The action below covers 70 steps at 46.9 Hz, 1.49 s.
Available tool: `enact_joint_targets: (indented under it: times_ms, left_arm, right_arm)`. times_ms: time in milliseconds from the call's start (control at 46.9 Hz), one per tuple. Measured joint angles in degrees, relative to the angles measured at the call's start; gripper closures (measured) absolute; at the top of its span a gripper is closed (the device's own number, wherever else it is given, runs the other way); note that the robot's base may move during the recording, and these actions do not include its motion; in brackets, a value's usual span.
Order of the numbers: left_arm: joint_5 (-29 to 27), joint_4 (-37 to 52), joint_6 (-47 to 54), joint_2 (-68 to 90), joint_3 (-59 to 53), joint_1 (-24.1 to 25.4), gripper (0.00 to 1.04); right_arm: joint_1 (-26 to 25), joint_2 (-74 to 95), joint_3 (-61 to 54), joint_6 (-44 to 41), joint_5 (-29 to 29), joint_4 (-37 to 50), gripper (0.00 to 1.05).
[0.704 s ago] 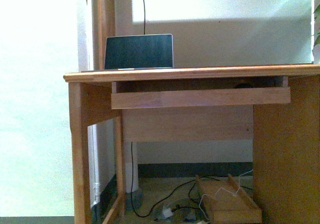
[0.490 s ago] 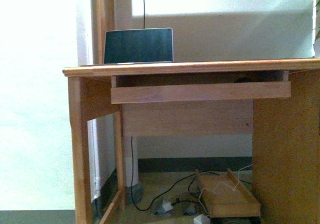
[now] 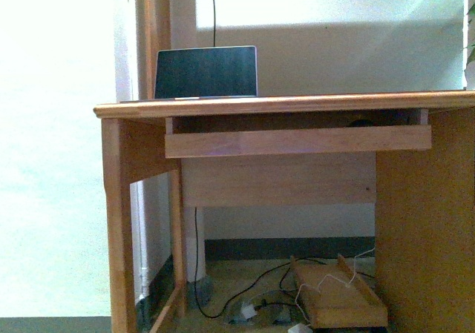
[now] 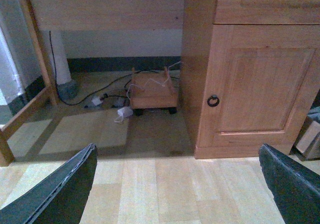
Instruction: Place mouse
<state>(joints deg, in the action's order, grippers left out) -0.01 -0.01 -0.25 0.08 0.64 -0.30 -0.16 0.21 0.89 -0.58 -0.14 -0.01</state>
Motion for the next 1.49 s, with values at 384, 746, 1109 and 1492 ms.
enact_joint_targets:
  times_ms: [384, 746, 1109, 1492]
  left_arm:
    - [0.00, 0.00, 0.00, 0.00, 0.00, 0.00, 0.08]
    - [0.00, 0.00, 0.00, -0.02, 0.00, 0.00, 0.08]
    - [0.00, 0.00, 0.00, -0.02, 0.00, 0.00, 0.08]
    - [0.00, 0.00, 0.00, -0.02, 0.00, 0.00, 0.08]
  right_arm:
    - [0.02, 0.00, 0.00, 0.00, -0.02, 0.00, 0.07]
    - [0.02, 0.00, 0.00, 0.00, 0.00, 0.00, 0.07]
    - [0.00, 0.00, 0.00, 0.00, -0.02, 0.00, 0.07]
    - [0.02, 0.00, 0.00, 0.00, 0.04, 0.00, 0.07]
